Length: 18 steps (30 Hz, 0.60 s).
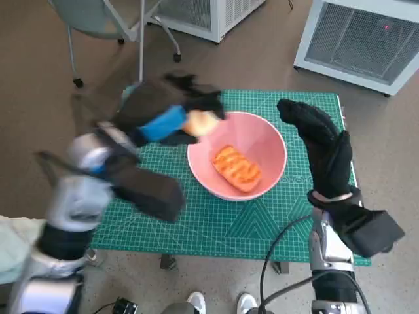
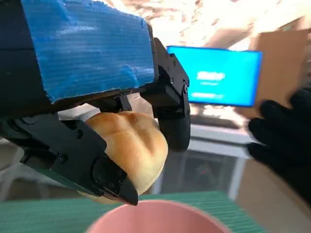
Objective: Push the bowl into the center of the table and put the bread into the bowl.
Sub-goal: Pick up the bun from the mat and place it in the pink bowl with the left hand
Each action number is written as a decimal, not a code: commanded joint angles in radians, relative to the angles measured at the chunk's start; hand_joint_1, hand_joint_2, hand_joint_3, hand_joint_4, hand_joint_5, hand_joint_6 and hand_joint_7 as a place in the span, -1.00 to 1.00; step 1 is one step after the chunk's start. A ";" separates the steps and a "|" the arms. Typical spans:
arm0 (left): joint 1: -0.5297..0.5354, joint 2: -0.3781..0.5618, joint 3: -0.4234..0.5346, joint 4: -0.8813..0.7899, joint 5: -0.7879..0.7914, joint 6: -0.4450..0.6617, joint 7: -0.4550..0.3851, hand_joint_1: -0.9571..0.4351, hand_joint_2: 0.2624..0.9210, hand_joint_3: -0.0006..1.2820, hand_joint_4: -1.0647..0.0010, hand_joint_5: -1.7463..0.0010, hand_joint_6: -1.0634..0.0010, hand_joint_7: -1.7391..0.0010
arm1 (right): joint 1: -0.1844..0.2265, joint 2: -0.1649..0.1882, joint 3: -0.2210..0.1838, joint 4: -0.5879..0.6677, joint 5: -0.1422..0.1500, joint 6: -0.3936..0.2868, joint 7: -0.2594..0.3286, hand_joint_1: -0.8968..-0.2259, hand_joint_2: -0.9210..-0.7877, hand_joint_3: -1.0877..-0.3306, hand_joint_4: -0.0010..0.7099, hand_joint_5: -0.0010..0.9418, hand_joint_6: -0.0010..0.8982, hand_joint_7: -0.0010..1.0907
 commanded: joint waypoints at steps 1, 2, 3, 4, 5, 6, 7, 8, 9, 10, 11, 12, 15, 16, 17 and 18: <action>-0.064 -0.064 -0.062 0.151 0.044 -0.064 0.078 0.38 0.98 -0.96 -0.51 -0.20 -0.20 -0.33 | 0.033 0.003 -0.004 -0.014 0.004 0.012 -0.010 -0.63 -1.00 -0.20 -0.76 -1.00 -1.00 -0.22; -0.074 -0.077 -0.075 0.185 0.048 -0.071 0.083 0.38 0.98 -0.96 -0.51 -0.19 -0.20 -0.33 | 0.035 0.003 -0.005 -0.020 0.004 0.015 -0.011 -0.63 -1.00 -0.20 -0.76 -1.00 -1.00 -0.22; -0.082 -0.085 -0.083 0.208 0.051 -0.078 0.087 0.38 0.98 -0.96 -0.52 -0.19 -0.20 -0.33 | 0.037 0.003 -0.005 -0.024 0.004 0.017 -0.012 -0.63 -1.00 -0.20 -0.76 -1.00 -1.00 -0.22; -0.091 -0.094 -0.095 0.234 0.057 -0.081 0.087 0.38 0.97 -0.96 -0.52 -0.19 -0.20 -0.34 | 0.040 0.004 -0.005 -0.029 0.004 0.019 -0.013 -0.63 -1.00 -0.20 -0.76 -1.00 -1.00 -0.22; -0.102 -0.106 -0.113 0.265 0.069 -0.079 0.082 0.38 0.97 -0.96 -0.52 -0.19 -0.20 -0.34 | 0.043 0.004 -0.005 -0.035 0.004 0.021 -0.014 -0.63 -1.00 -0.20 -0.76 -1.00 -1.00 -0.22; -0.110 -0.115 -0.124 0.287 0.077 -0.079 0.080 0.38 0.99 -0.96 -0.49 -0.20 -0.20 -0.34 | 0.045 0.004 -0.005 -0.039 0.005 0.022 -0.014 -0.63 -1.00 -0.20 -0.76 -1.00 -1.00 -0.22; -0.117 -0.120 -0.132 0.303 0.082 -0.079 0.080 0.38 0.99 -0.96 -0.48 -0.20 -0.20 -0.35 | 0.047 0.003 -0.006 -0.042 0.005 0.024 -0.015 -0.63 -1.00 -0.20 -0.76 -1.00 -1.00 -0.23; -0.123 -0.127 -0.140 0.321 0.087 -0.079 0.079 0.38 0.99 -0.96 -0.48 -0.20 -0.20 -0.35 | 0.048 0.003 -0.006 -0.045 0.006 0.025 -0.015 -0.63 -1.00 -0.20 -0.76 -1.00 -1.00 -0.23; -0.128 -0.136 -0.150 0.343 0.091 -0.082 0.079 0.38 0.99 -0.96 -0.47 -0.20 -0.20 -0.35 | 0.050 0.002 -0.007 -0.048 0.006 0.027 -0.016 -0.63 -1.00 -0.20 -0.76 -1.00 -1.00 -0.23; -0.133 -0.142 -0.157 0.359 0.094 -0.085 0.080 0.38 0.99 -0.96 -0.47 -0.21 -0.20 -0.35 | 0.052 0.001 -0.008 -0.051 0.006 0.029 -0.017 -0.63 -1.00 -0.20 -0.76 -1.00 -1.00 -0.23; -0.136 -0.150 -0.166 0.380 0.096 -0.086 0.077 0.38 1.00 -0.96 -0.46 -0.21 -0.20 -0.35 | 0.055 0.000 -0.009 -0.057 0.005 0.032 -0.020 -0.62 -1.00 -0.20 -0.76 -1.00 -1.00 -0.23; -0.138 -0.155 -0.171 0.394 0.097 -0.087 0.076 0.38 1.00 -0.96 -0.46 -0.21 -0.20 -0.35 | 0.057 0.000 -0.009 -0.062 0.004 0.034 -0.021 -0.62 -1.00 -0.20 -0.75 -0.99 -1.00 -0.23; -0.141 -0.173 -0.181 0.430 0.086 -0.079 0.055 0.38 1.00 -0.94 -0.43 -0.26 -0.17 -0.34 | 0.063 -0.002 -0.011 -0.073 0.003 0.039 -0.025 -0.62 -1.00 -0.20 -0.75 -0.99 -1.00 -0.23; -0.142 -0.177 -0.184 0.438 0.083 -0.075 0.048 0.38 1.00 -0.88 -0.37 -0.32 -0.08 -0.37 | 0.065 -0.003 -0.011 -0.077 0.003 0.041 -0.026 -0.62 -1.00 -0.20 -0.75 -0.99 -1.00 -0.23; -0.141 -0.182 -0.187 0.447 0.079 -0.064 0.032 0.38 1.00 -0.86 -0.34 -0.34 -0.05 -0.38 | 0.066 -0.003 -0.011 -0.081 0.002 0.043 -0.027 -0.62 -1.00 -0.20 -0.75 -0.99 -1.00 -0.23; -0.140 -0.186 -0.189 0.453 0.076 -0.057 0.020 0.38 0.94 -0.86 -0.15 -0.06 0.06 -0.13 | 0.068 -0.003 -0.012 -0.084 0.002 0.045 -0.027 -0.62 -1.00 -0.20 -0.75 -0.99 -1.00 -0.23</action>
